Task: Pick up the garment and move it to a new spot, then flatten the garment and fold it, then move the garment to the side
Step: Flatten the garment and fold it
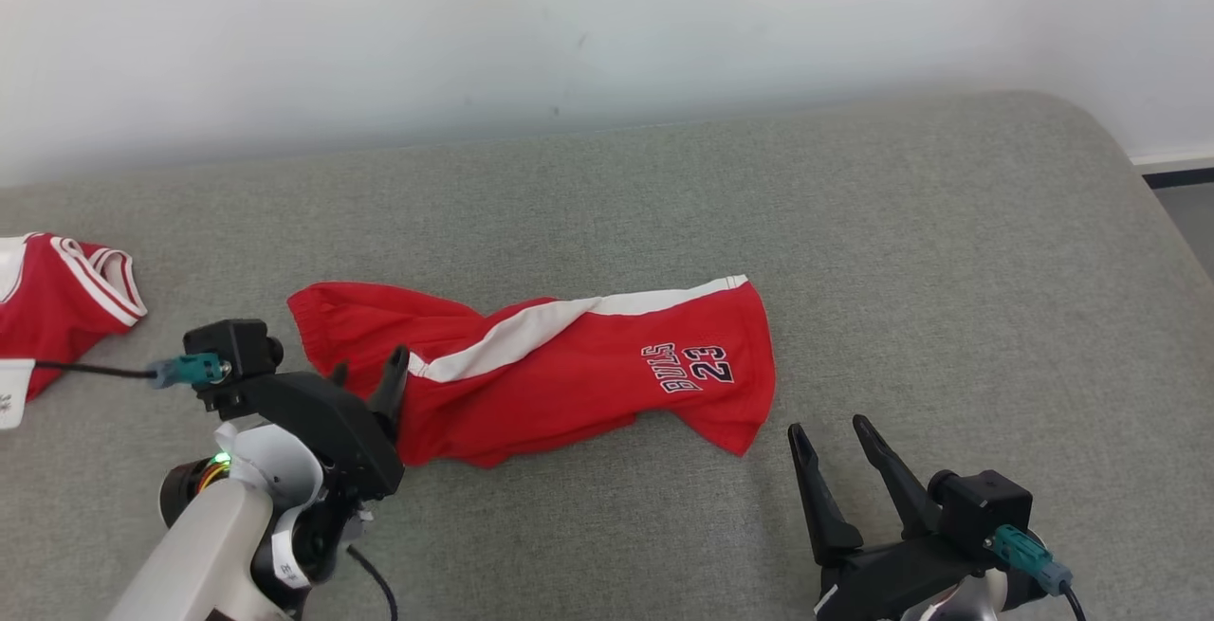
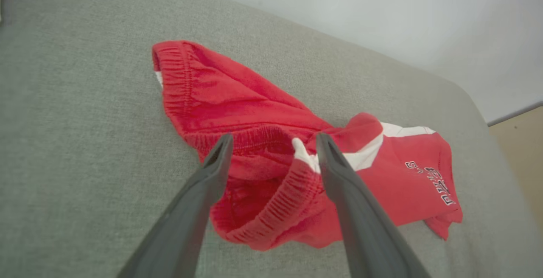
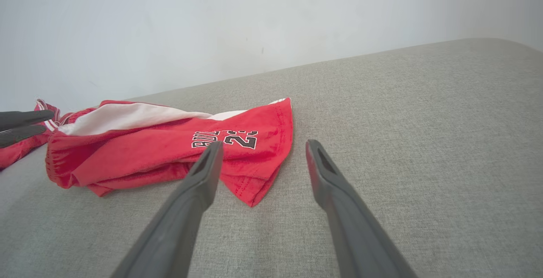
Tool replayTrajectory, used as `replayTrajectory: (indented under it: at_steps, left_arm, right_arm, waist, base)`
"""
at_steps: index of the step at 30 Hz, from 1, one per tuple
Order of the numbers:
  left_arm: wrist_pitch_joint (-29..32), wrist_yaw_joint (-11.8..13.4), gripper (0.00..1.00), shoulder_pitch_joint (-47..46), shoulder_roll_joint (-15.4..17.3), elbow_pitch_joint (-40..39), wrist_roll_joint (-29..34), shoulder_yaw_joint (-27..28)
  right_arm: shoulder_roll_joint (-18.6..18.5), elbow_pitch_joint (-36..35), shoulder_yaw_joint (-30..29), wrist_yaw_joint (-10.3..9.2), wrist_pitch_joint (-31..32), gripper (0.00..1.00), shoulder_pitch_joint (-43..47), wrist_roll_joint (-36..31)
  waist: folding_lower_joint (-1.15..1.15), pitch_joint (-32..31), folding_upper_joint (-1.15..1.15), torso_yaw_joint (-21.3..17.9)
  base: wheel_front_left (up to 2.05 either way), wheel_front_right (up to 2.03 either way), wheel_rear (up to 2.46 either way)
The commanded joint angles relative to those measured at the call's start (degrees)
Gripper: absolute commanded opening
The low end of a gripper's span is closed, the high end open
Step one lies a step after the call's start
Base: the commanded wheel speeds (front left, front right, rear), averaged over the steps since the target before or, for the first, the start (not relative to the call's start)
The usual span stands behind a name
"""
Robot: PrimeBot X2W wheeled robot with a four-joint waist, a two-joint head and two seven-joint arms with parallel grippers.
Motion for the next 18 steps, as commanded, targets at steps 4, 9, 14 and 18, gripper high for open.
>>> replayTrajectory:
  at_steps: [4, 9, 14, 18]
  left_arm:
    - [7.01, 2.34, 1.00, -1.93, 2.27, -1.45, 1.88, -2.88]
    - [15.12, 2.80, 1.00, -6.01, 3.88, -0.93, 2.66, -5.73]
    - [22.36, 3.91, 1.00, -8.73, 5.06, -0.04, 1.86, -7.11]
    - [24.71, 4.90, 0.45, -9.08, 5.85, -0.89, 1.62, -7.44]
  right_arm:
    - [-0.03, -0.39, 0.60, -0.13, 0.22, 1.00, 0.00, 0.06]
    - [-0.04, -0.46, 1.64, -0.13, 0.31, 1.00, -0.74, 0.10]
    - [-0.03, -0.33, 1.57, -0.13, 0.39, 1.00, -0.71, -0.23]
    - [-0.02, -0.43, 1.15, -0.13, 0.47, 1.00, -0.42, -0.39]
  waist:
    - [0.00, 0.17, 0.00, 0.54]
    - [0.00, 0.78, 0.00, -0.19]
    - [0.00, 1.17, 0.00, -1.75]
    - [0.00, 1.41, 0.00, -2.02]
  base:
    - [0.00, 0.00, 0.00]
    - [0.00, 0.00, 0.00]
    - [0.00, 0.00, 0.00]
    - [0.00, 0.00, 0.00]
